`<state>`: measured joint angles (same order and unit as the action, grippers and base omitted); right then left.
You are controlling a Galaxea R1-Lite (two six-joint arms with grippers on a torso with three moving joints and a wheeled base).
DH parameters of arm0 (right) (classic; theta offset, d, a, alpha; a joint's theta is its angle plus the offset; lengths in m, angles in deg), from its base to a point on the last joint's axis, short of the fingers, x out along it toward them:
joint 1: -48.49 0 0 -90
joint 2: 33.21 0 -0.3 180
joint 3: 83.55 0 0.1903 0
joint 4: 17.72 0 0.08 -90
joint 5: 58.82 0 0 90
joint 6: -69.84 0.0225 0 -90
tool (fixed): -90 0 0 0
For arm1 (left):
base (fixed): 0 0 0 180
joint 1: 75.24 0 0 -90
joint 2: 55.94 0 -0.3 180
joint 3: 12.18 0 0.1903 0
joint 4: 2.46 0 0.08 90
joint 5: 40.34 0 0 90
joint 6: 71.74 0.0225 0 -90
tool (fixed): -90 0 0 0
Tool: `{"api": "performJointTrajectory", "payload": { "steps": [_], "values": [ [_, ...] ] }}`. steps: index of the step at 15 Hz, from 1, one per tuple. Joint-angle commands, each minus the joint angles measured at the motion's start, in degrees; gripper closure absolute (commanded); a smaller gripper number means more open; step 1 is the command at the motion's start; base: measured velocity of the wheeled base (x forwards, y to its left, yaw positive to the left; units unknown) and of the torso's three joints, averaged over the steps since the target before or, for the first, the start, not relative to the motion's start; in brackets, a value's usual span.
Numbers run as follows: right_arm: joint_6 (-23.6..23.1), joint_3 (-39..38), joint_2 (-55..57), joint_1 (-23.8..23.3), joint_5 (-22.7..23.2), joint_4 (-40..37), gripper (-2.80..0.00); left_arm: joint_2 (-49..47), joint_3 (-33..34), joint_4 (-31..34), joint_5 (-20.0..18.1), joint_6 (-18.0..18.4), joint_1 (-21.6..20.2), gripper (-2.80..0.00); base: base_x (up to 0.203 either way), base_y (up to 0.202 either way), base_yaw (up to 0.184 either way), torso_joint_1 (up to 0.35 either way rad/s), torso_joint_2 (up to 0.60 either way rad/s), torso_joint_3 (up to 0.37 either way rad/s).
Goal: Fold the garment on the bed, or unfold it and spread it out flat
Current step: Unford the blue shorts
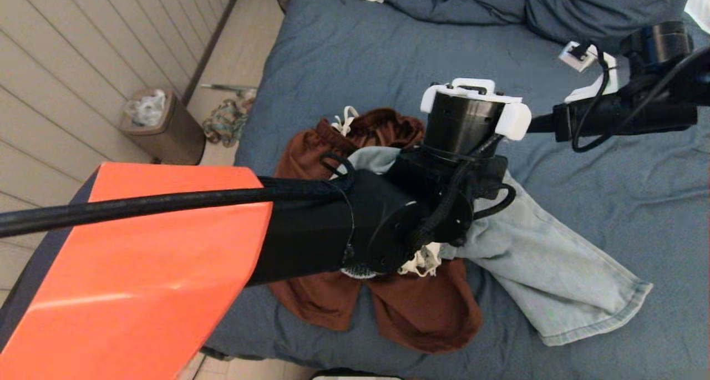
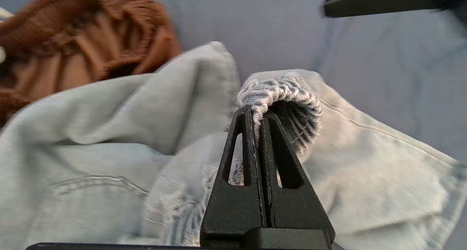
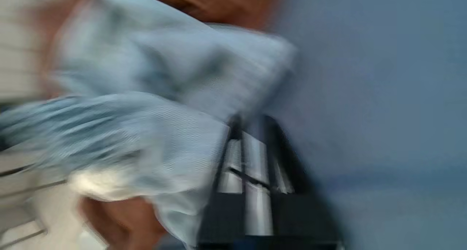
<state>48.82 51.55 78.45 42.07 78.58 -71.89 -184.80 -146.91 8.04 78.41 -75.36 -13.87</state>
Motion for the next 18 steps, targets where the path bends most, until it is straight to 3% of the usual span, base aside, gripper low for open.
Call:
{"api": "performJointTrajectory", "payload": {
  "steps": [1,5,10,18],
  "values": [
    [-1.40,-0.74,-1.24,-0.87,16.57,-0.05,-2.80,0.28,0.09,-0.06,0.17,-0.25,-0.37,0.00,0.000,0.000,0.000,0.000,0.00,0.000],
    [-1.75,-3.21,-2.26,1.33,20.48,0.03,-2.80,-0.60,0.09,-0.15,0.08,-0.33,-0.63,0.00,0.000,0.000,0.000,0.000,0.00,0.000],
    [-2.44,-4.60,0.14,3.43,21.68,-0.04,-2.80,-0.16,0.00,-0.15,-0.01,-0.33,-1.25,0.00,0.000,0.000,0.000,0.000,0.00,0.000],
    [-3.98,-4.85,4.28,2.98,22.03,0.46,-2.80,0.46,0.00,-0.32,-0.09,-0.33,-1.34,0.00,0.000,0.000,0.000,0.000,0.00,0.000]
  ]
}}
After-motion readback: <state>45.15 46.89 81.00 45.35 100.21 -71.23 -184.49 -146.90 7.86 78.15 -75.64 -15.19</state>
